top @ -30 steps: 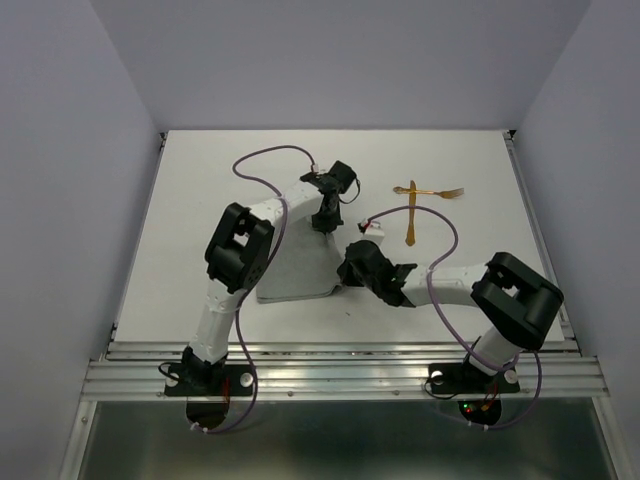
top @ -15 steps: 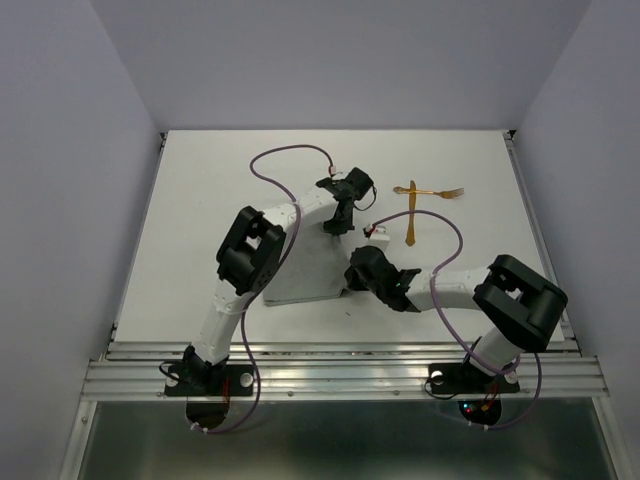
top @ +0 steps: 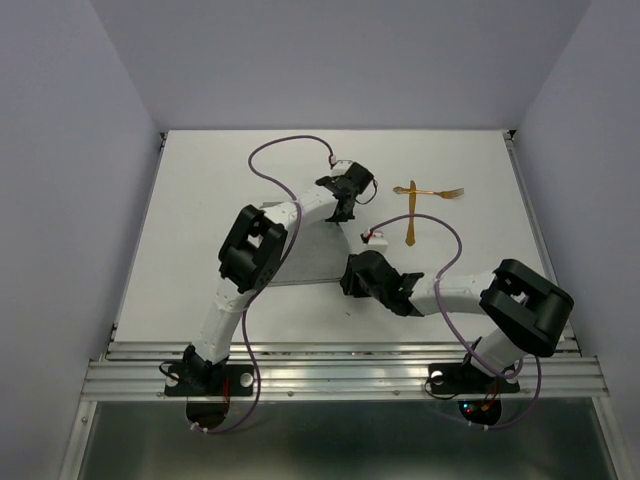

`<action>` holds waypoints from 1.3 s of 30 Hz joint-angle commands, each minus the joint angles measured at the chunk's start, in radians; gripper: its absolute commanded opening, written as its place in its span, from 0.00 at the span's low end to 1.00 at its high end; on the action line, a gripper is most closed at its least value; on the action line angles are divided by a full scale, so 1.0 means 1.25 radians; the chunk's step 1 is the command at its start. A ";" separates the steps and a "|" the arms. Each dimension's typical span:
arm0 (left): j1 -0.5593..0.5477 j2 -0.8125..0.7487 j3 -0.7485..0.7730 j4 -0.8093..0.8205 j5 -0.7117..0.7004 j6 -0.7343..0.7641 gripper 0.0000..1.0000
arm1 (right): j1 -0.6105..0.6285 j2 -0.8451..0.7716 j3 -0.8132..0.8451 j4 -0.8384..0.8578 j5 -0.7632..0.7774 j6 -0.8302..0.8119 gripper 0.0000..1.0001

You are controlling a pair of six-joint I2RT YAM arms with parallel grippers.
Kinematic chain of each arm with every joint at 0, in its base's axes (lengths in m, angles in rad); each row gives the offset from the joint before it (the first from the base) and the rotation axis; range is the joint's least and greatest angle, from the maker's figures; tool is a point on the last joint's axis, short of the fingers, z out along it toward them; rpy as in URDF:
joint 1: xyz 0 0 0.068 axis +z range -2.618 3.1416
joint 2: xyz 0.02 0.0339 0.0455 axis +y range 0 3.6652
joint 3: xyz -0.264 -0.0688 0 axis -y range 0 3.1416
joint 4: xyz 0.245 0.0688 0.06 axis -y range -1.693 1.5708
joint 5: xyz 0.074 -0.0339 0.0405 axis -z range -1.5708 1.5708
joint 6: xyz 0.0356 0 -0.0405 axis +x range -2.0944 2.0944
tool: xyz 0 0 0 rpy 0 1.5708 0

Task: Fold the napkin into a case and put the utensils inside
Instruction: Turn over the upper triangle folded napkin at the center of the board.

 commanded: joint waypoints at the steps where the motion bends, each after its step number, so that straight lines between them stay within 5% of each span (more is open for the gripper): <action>1: -0.010 -0.014 -0.005 0.047 -0.035 0.002 0.00 | 0.011 -0.008 -0.029 -0.093 -0.017 0.003 0.41; 9: -0.027 -0.008 -0.018 0.045 -0.021 0.009 0.00 | 0.011 -0.139 -0.065 -0.124 0.057 0.010 0.62; 16: -0.029 0.022 0.013 0.019 -0.003 0.013 0.01 | -0.062 -0.276 -0.114 -0.198 0.134 0.026 0.64; 18: -0.031 0.030 0.021 0.018 0.008 0.014 0.11 | -0.089 -0.317 -0.129 -0.220 0.144 0.026 0.65; 22: -0.034 0.016 0.022 0.029 0.024 0.020 0.51 | -0.123 -0.350 -0.148 -0.244 0.145 0.025 0.65; 24: -0.038 0.009 0.025 0.031 0.031 0.024 0.59 | -0.123 -0.354 -0.151 -0.247 0.135 0.029 0.65; 39: -0.046 -0.116 0.073 0.026 0.042 0.057 0.67 | -0.130 -0.341 -0.114 -0.257 0.125 0.028 0.65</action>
